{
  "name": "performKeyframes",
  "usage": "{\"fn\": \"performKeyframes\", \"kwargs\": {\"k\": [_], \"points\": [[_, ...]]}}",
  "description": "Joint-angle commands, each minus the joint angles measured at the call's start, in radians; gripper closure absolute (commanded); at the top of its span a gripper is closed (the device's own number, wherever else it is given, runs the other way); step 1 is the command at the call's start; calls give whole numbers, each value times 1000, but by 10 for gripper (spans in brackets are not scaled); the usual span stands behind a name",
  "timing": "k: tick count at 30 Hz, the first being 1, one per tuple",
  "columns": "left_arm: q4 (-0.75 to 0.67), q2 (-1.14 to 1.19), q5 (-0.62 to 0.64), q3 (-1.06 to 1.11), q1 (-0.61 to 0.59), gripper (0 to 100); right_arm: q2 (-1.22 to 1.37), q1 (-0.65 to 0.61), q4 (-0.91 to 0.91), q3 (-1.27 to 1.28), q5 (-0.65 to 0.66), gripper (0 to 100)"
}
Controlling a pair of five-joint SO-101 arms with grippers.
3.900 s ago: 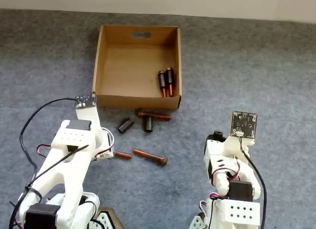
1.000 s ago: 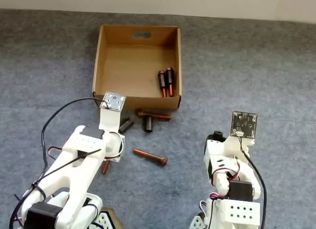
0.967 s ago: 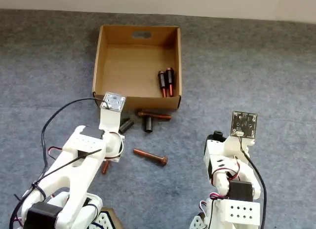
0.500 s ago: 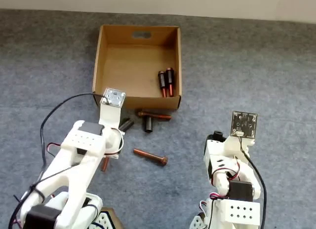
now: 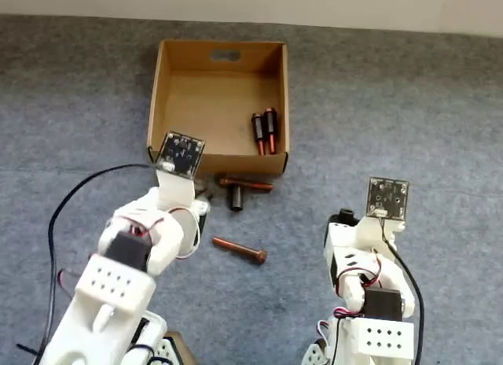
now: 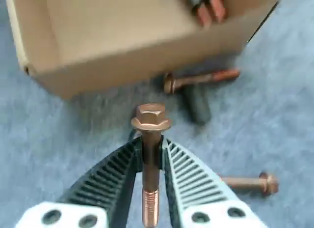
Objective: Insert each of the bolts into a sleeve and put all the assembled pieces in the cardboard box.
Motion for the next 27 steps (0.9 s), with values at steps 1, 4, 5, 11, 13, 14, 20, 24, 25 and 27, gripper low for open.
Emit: {"fn": "performKeyframes", "kwargs": {"k": [1,4,5,11,13,14,20,24,25,27], "points": [[-112,-194,9,39,64,992,-15,-51,-16,-110,-6,993],[-170,-331,9,81,97,992,-15,-116,-16,-153,-3,993],[-196,-377,9,91,104,992,-15,-142,-18,-163,-3,993],[-482,-575,230,159,128,992,-13,-318,-38,-246,-8,993],[-591,-613,311,189,143,992,-13,-360,-96,-255,-8,993],[-638,-622,336,203,162,992,-10,-372,-140,-251,-8,993],[-713,-593,261,228,262,992,-13,-377,-440,-120,-8,993],[-715,-579,195,222,268,992,-15,-377,-524,-31,-8,993],[-715,-584,193,220,271,992,-15,-378,-532,-22,-8,993],[-738,-581,198,222,271,992,-15,-380,-536,-24,-9,993]]}}
